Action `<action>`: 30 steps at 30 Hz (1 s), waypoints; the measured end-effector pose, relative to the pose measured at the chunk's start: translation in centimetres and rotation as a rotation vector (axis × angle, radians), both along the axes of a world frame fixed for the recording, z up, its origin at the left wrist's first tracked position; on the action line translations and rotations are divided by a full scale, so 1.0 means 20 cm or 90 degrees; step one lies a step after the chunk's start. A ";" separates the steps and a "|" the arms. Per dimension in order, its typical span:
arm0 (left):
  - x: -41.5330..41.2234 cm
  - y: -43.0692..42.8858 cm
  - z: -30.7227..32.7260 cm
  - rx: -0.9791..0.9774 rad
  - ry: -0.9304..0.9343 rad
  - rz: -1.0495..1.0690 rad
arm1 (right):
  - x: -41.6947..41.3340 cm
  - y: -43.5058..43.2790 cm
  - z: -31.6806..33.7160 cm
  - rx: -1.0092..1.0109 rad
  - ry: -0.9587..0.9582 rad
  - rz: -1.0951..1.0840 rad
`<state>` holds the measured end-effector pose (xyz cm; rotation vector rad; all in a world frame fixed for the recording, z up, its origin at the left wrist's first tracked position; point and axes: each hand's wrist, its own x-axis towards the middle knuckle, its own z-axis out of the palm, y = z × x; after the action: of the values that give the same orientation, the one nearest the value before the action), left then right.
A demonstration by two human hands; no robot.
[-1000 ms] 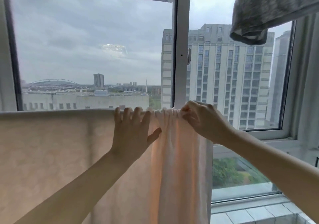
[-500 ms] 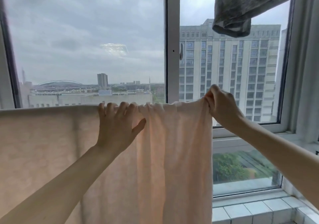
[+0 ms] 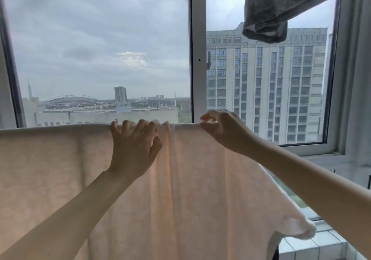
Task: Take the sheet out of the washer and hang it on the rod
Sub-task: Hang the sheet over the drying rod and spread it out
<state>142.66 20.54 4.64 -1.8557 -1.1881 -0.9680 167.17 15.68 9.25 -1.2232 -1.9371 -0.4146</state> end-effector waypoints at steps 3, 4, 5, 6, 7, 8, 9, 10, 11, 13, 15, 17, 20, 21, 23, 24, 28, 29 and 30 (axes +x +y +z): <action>-0.02 0.00 0.00 -0.002 -0.001 0.004 | -0.10 0.04 -0.01 0.032 -0.023 0.030; -0.03 0.00 0.00 -0.003 -0.002 0.003 | -0.11 0.04 -0.01 0.044 0.002 0.036; -0.04 0.00 0.00 -0.001 -0.002 0.001 | -0.12 0.05 -0.01 0.055 0.033 0.037; -0.05 -0.01 0.00 0.002 -0.001 -0.001 | -0.12 0.05 -0.01 0.068 0.059 0.037; -0.05 -0.01 0.00 0.005 0.001 -0.005 | -0.12 0.05 0.00 0.075 0.065 0.028; -0.04 -0.01 0.00 0.006 0.001 -0.009 | -0.11 0.05 0.00 0.081 0.050 0.014; -0.04 -0.02 0.00 0.005 0.000 -0.011 | -0.10 0.06 0.01 0.085 0.024 -0.004; -0.03 -0.02 0.00 0.001 0.000 -0.010 | -0.07 0.07 0.02 0.092 0.005 -0.021; -0.02 -0.02 0.01 -0.007 0.000 -0.006 | -0.04 0.06 0.03 0.096 0.004 -0.039; -0.01 -0.01 0.01 -0.024 0.005 0.005 | 0.05 0.05 0.05 0.114 0.033 -0.066; 0.00 0.00 0.01 -0.033 0.023 0.019 | 0.18 0.01 0.04 0.129 0.058 -0.107; 0.03 0.00 0.01 -0.041 0.043 0.032 | 0.29 -0.02 0.00 0.114 0.067 -0.153; 0.13 -0.02 0.01 -0.039 0.058 0.024 | 0.39 -0.03 -0.09 0.053 0.065 -0.169; 0.17 -0.03 0.01 -0.034 0.067 0.020 | 0.40 -0.04 -0.11 0.050 0.063 -0.166; 0.25 -0.05 0.00 -0.021 0.086 0.014 | 0.40 -0.05 -0.12 0.062 0.066 -0.160; 0.29 -0.05 0.00 -0.014 0.093 0.009 | 0.40 -0.06 -0.12 0.069 0.069 -0.157; 0.42 -0.08 0.00 -0.002 0.111 -0.003 | 0.38 -0.07 -0.11 0.040 0.061 -0.133; 0.45 -0.08 0.00 -0.003 0.114 -0.004 | 0.37 -0.08 -0.12 0.026 0.056 -0.120; 0.48 -0.08 0.00 -0.005 0.117 -0.004 | 0.36 -0.08 -0.13 0.012 0.053 -0.106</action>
<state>152.21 18.89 4.55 -1.9109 -1.0773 -0.7790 174.29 14.05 6.73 -1.3734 -1.7647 -0.4581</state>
